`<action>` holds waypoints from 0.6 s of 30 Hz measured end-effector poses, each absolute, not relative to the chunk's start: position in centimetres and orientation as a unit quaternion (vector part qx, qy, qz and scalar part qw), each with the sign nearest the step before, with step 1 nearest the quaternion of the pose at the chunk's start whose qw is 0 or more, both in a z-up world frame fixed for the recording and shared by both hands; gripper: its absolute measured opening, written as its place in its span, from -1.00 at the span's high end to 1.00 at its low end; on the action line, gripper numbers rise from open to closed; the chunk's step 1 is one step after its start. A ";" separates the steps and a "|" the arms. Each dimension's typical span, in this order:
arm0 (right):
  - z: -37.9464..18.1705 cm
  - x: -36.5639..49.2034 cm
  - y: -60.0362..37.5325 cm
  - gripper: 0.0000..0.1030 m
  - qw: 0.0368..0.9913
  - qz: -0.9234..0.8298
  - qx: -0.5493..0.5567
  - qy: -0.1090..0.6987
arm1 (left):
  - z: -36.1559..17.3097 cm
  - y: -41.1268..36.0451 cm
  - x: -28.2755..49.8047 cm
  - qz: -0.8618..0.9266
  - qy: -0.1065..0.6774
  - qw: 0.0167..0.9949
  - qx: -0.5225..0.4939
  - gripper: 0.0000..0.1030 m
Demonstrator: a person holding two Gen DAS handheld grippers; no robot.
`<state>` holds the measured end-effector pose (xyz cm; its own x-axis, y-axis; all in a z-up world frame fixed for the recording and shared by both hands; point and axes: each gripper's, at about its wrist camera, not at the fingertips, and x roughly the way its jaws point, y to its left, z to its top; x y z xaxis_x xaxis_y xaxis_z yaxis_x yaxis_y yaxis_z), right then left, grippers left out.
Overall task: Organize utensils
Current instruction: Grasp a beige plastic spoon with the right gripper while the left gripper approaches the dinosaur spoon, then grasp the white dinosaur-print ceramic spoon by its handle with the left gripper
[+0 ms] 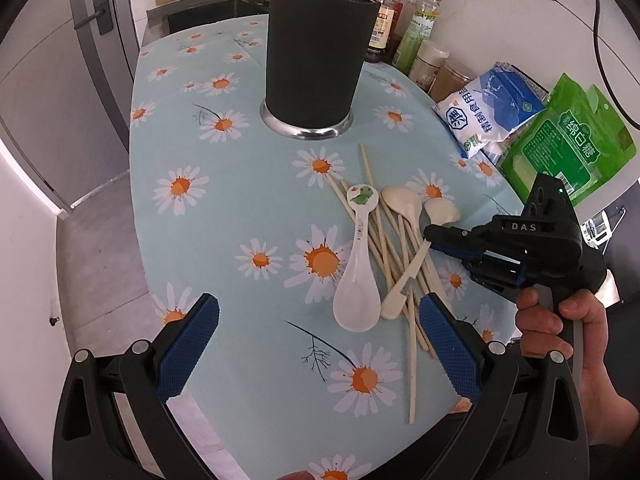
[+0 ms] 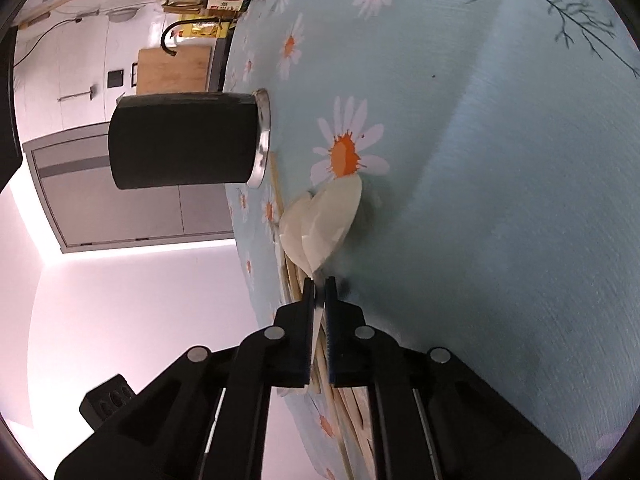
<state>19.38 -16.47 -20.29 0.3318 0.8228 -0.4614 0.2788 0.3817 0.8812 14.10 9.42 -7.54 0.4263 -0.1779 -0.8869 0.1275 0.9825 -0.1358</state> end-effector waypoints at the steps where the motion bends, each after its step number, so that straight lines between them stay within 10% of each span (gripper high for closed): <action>1: -20.3 19.3 -16.6 0.88 0.633 0.214 0.513 0.538 | -7.5 9.5 14.2 -0.090 0.528 0.844 -0.024 -0.87; 18: -12.4 18.6 -19.9 0.88 0.703 0.260 0.398 0.528 | -10.2 6.7 18.2 -0.140 0.567 0.811 0.024 -0.85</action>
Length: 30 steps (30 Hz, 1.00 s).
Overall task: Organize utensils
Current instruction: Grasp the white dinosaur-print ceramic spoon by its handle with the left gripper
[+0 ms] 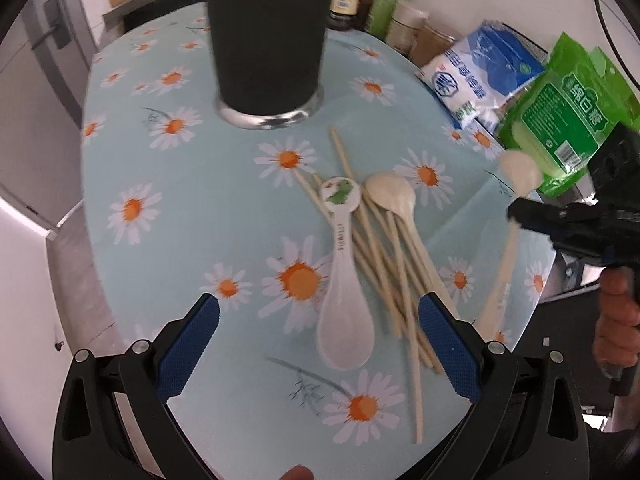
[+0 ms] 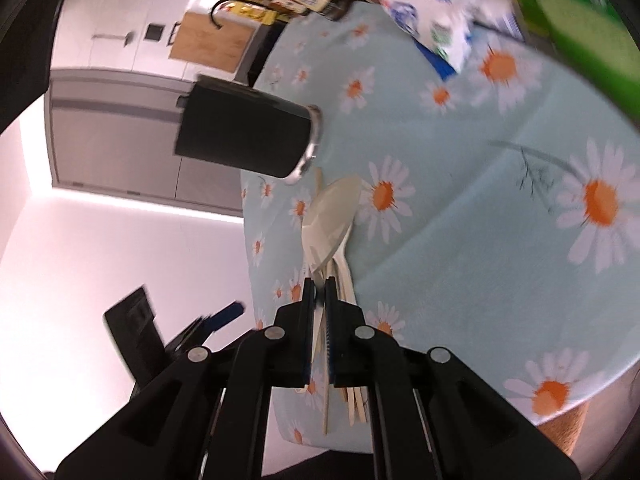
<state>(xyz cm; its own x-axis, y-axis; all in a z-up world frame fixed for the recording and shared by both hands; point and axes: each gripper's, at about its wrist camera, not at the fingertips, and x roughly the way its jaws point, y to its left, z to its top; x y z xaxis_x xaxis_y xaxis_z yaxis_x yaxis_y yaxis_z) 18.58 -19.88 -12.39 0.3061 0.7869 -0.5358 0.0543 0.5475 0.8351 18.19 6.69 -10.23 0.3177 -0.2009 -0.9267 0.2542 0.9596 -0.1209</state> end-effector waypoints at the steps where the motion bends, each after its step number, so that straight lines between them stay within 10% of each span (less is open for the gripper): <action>1: -12.0 18.6 -20.1 0.88 0.705 0.266 0.392 0.527 | -10.6 6.4 18.5 -0.140 0.572 0.808 0.029 -0.79; 10: -9.5 20.1 -21.6 0.88 0.705 0.309 0.352 0.532 | -12.9 5.3 20.9 -0.128 0.617 0.775 0.039 -0.07; 21: -8.8 21.8 -22.0 0.88 0.684 0.360 0.326 0.544 | -14.8 2.2 23.4 -0.103 0.656 0.745 0.064 0.10; 30: -8.0 23.0 -22.3 0.88 0.678 0.390 0.305 0.544 | -14.8 0.5 25.3 -0.093 0.665 0.739 0.060 0.71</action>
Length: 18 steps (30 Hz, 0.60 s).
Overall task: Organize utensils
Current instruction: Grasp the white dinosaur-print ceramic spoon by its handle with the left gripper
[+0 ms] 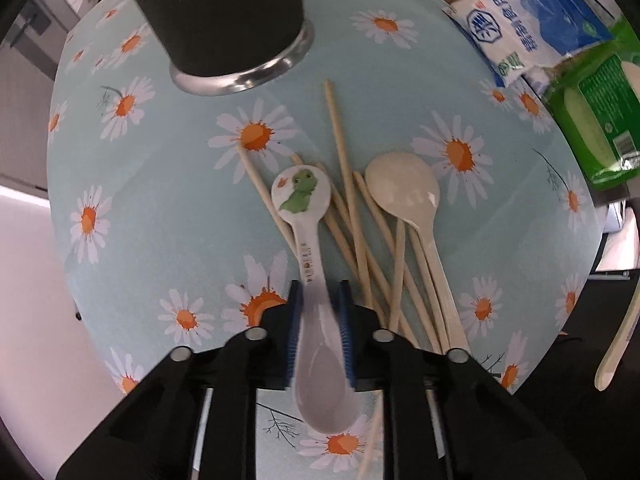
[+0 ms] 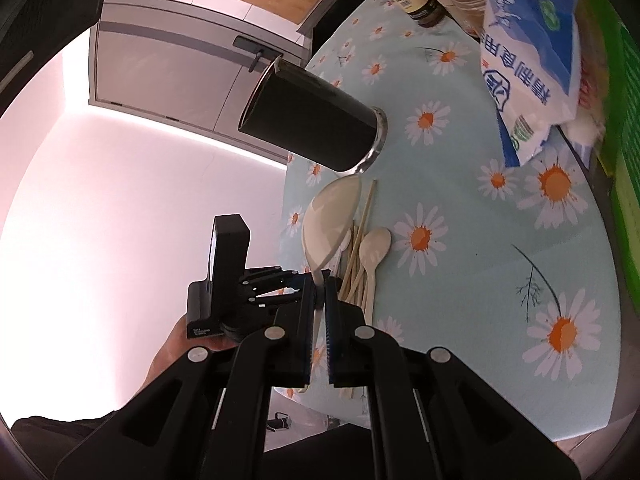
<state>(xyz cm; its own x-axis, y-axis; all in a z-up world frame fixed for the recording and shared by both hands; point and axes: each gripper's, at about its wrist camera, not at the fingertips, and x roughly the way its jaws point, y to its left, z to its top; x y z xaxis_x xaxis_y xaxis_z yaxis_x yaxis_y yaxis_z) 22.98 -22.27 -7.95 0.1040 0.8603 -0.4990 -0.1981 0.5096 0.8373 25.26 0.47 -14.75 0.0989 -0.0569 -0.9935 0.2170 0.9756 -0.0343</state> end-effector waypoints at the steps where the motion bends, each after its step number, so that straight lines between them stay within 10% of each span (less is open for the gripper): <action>1: -7.8 23.0 -22.3 0.88 0.677 0.393 0.302 0.544 | -14.8 0.4 25.4 -0.092 0.665 0.739 0.058 0.71; 18: -7.6 24.1 -19.3 0.88 0.678 0.418 0.259 0.547 | -12.1 5.6 21.0 -0.077 0.621 0.780 -0.005 0.74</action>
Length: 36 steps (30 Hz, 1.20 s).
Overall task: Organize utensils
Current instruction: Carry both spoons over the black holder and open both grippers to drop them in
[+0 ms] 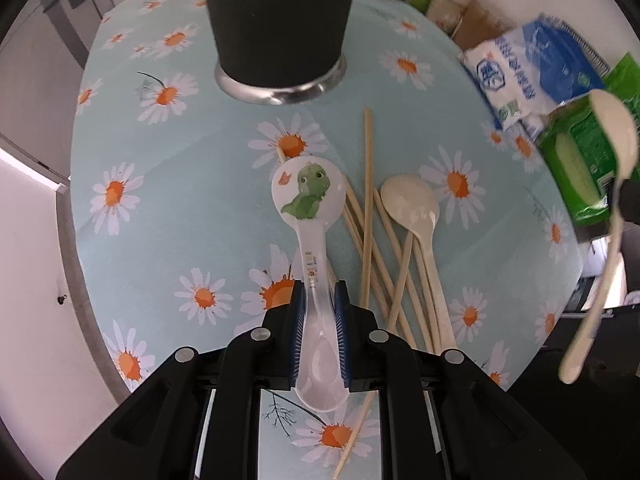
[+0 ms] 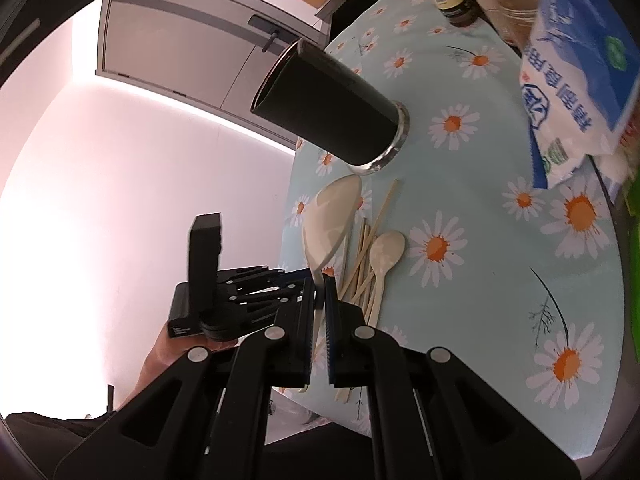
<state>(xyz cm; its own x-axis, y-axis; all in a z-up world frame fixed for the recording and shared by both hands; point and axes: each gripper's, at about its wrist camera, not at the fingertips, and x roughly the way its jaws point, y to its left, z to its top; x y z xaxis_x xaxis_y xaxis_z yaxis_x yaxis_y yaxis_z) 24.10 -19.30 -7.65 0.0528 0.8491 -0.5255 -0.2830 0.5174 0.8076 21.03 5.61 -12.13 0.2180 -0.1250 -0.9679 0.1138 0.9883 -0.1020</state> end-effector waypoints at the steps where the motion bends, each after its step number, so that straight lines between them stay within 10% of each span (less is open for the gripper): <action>1: -7.6 24.2 -19.0 0.88 0.679 0.419 0.254 0.546 | -11.9 5.5 20.8 -0.075 0.615 0.785 -0.010 0.74; 36: 3.0 31.6 -8.2 0.88 0.820 0.425 0.066 0.378 | 5.6 7.3 24.5 -0.117 0.357 0.926 -0.047 0.74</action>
